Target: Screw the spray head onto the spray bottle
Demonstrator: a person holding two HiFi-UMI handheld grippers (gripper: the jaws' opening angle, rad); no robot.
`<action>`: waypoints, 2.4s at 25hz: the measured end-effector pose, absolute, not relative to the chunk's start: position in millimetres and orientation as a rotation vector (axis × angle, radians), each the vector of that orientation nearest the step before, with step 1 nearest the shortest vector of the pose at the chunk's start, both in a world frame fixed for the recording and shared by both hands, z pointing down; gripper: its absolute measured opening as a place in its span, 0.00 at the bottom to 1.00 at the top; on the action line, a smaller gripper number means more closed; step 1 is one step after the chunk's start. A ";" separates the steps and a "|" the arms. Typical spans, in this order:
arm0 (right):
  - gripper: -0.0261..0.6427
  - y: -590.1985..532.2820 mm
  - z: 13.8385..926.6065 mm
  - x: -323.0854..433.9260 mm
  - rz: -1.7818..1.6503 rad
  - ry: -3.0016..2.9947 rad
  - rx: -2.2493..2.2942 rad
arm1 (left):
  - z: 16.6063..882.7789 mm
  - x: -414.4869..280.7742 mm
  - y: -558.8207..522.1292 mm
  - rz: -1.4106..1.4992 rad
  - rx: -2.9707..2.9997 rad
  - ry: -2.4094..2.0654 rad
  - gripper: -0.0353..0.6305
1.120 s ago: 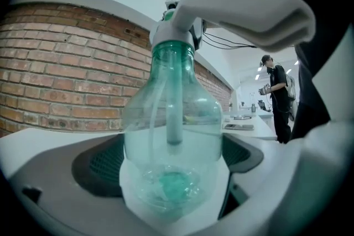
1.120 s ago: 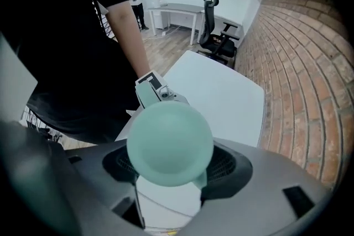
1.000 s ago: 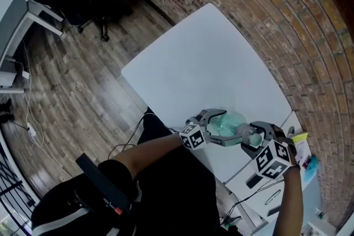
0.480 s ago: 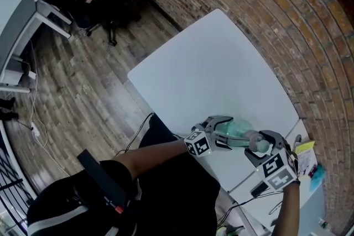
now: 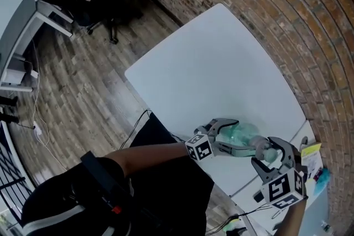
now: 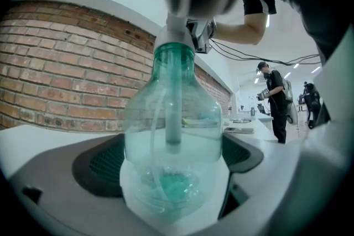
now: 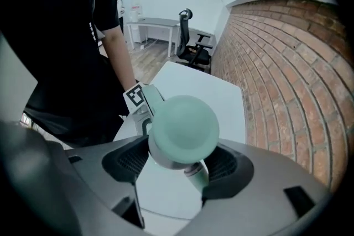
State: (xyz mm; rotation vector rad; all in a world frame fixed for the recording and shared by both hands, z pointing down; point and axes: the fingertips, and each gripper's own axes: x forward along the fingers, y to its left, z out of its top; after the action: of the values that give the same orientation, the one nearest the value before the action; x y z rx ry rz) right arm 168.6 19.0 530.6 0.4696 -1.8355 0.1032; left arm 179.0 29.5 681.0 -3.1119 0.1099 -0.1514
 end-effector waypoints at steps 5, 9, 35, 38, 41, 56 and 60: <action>0.47 21.8 514.3 169.5 -0.028 -1.796 0.325 | 682.3 182.1 31.8 -0.165 -3.113 0.089 0.87; 0.47 20.6 510.4 167.7 -0.091 -1.749 0.184 | 683.9 181.0 32.8 -0.233 -3.123 0.094 0.87; 0.47 18.6 523.2 166.0 0.098 -1.799 0.294 | 668.4 185.3 31.1 -0.127 -3.146 0.072 0.87; 0.47 16.7 522.8 166.4 0.167 -1.821 0.379 | 668.3 185.3 31.6 -0.128 -3.146 0.078 0.87; 0.47 14.6 523.8 168.9 0.251 -1.832 0.487 | 667.0 183.6 31.0 -0.147 -3.111 0.126 0.87; 0.47 10.1 527.1 171.9 0.533 -1.820 0.759 | 657.4 185.2 33.1 -0.260 -3.194 0.259 0.87; 0.47 8.2 528.3 174.8 0.555 -1.812 0.799 | 653.3 187.5 31.2 -0.260 -3.231 0.268 0.87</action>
State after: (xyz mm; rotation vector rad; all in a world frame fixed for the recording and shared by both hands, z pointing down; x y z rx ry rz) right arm 174.8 8.2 528.3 0.7989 -1.8124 0.5552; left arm 187.5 31.2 653.3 -3.2309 0.2677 -0.2595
